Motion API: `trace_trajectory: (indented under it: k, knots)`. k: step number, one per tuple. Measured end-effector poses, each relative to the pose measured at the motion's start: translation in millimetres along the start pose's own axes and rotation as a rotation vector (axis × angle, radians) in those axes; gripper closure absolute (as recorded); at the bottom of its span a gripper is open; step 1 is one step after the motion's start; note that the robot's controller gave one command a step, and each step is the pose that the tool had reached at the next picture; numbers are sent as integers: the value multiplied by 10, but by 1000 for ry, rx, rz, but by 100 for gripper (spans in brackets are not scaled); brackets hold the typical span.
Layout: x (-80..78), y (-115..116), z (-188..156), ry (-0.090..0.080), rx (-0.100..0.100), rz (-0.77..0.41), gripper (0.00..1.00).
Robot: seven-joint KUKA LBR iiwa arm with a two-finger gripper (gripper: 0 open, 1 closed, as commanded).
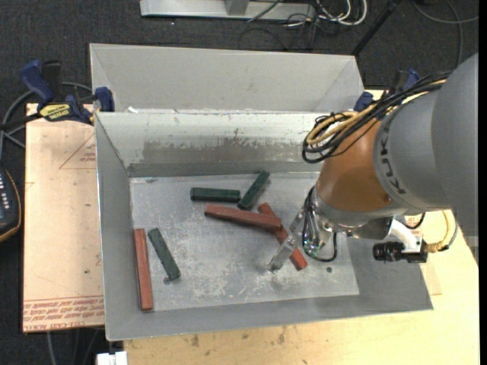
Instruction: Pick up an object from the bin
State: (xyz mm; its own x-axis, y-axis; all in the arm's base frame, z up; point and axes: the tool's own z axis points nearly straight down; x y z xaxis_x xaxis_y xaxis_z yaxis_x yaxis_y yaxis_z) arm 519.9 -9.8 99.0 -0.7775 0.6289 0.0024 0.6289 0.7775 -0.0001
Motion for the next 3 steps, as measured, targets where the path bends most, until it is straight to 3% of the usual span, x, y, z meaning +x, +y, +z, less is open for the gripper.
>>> trace_trajectory:
  k: [1, 2, 3]
  knots:
    - [39, -49, 302, 1, 1, 230, 0]
    - [-262, 232, 290, -2, -2, 422, 0]
    - [-267, 236, 277, -4, -2, 421, 100]
